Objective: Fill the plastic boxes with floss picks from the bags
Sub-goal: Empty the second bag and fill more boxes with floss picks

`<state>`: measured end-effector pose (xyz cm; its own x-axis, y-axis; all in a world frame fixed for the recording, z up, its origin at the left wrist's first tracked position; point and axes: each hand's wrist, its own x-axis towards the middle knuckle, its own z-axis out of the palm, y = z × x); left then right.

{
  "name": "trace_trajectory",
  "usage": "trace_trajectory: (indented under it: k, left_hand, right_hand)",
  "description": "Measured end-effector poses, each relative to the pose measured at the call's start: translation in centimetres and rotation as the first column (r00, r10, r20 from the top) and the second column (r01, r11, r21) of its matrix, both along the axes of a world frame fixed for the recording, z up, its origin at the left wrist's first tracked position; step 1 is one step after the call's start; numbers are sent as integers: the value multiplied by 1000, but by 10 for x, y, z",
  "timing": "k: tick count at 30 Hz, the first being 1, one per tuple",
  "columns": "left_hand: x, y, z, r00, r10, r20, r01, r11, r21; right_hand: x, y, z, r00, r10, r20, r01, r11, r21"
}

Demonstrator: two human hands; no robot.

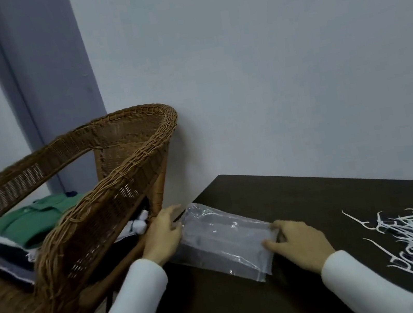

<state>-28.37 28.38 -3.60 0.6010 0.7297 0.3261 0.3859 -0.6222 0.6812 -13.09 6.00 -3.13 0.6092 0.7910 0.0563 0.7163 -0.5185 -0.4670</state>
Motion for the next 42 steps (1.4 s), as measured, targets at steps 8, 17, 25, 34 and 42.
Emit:
trace_trajectory:
  k: [8, 17, 25, 34, 42]
  left_hand:
    - [35, -37, -10, 923, -70, -380, 187, 941, 282]
    - [47, -38, -27, 720, -171, -673, 327, 938, 112]
    - [47, -37, -26, 761, -212, -613, 296, 955, 37]
    - [68, -71, -4, 828, -260, -497, 344, 935, 83]
    - [127, -138, 3, 778, -475, -412, 528, 849, 20]
  right_hand:
    - [-7, 31, -8, 936, 143, 321, -180, 980, 88]
    - [-4, 52, -29, 932, 358, 55, -324, 891, -317]
    - [-1, 52, -28, 929, 367, 34, -342, 893, -292]
    - [17, 25, -8, 956, 290, -42, -292, 954, -69]
    - [59, -46, -3, 996, 93, -12, -94, 993, -69]
